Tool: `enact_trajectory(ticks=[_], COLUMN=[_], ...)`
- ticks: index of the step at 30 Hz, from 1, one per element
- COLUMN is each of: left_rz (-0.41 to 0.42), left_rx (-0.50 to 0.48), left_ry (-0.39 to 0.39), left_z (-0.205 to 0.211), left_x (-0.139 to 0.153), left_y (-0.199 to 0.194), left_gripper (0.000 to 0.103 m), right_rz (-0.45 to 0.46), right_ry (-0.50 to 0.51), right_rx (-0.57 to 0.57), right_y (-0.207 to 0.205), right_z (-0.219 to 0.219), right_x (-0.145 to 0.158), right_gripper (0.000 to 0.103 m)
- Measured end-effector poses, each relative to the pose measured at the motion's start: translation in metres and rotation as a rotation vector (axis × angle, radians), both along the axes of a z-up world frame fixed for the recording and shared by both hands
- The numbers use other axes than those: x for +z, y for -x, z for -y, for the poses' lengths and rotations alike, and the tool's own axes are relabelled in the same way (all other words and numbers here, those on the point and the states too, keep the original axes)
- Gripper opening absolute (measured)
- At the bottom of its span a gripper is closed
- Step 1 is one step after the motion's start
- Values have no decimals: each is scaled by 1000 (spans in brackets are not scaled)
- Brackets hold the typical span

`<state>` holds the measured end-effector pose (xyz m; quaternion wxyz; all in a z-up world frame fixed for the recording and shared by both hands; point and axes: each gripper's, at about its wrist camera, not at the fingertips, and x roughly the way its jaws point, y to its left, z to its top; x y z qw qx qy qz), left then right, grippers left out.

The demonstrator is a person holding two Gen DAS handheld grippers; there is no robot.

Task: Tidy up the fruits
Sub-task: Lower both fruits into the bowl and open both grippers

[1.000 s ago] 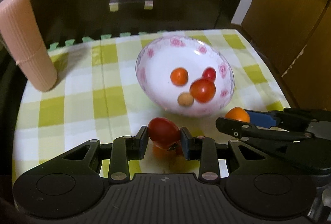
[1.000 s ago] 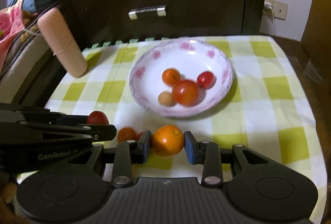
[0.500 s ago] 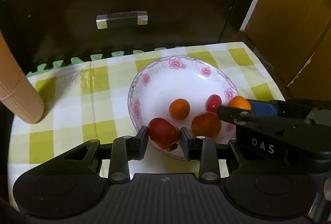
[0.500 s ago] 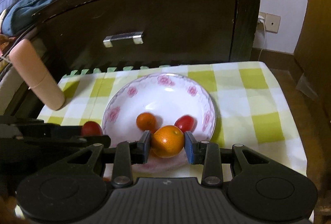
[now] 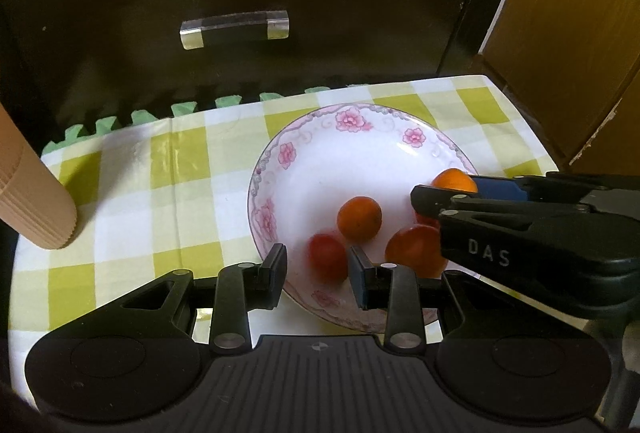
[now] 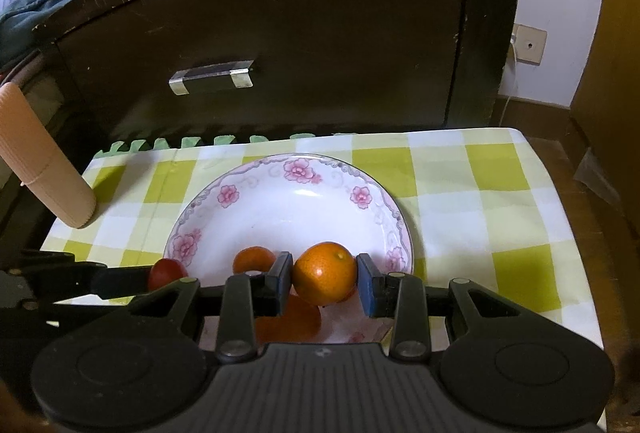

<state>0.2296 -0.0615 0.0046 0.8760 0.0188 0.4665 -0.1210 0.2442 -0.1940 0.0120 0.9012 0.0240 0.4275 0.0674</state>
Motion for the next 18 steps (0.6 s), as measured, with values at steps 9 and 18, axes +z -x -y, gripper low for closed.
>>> enact_trajectory(ticks=[9, 18], left_rz=[10, 26], left_rx=[-1, -3], left_ry=[-13, -24], left_z=[0, 2], left_x=[1, 3], left_y=[2, 6], left_gripper=[44, 48], right_rz=[1, 27], right_ry=[-2, -15], right_rx=[3, -1], right_y=[-3, -2], right_z=[-5, -4], right_x=[-2, 6], right_gripper=[33, 33])
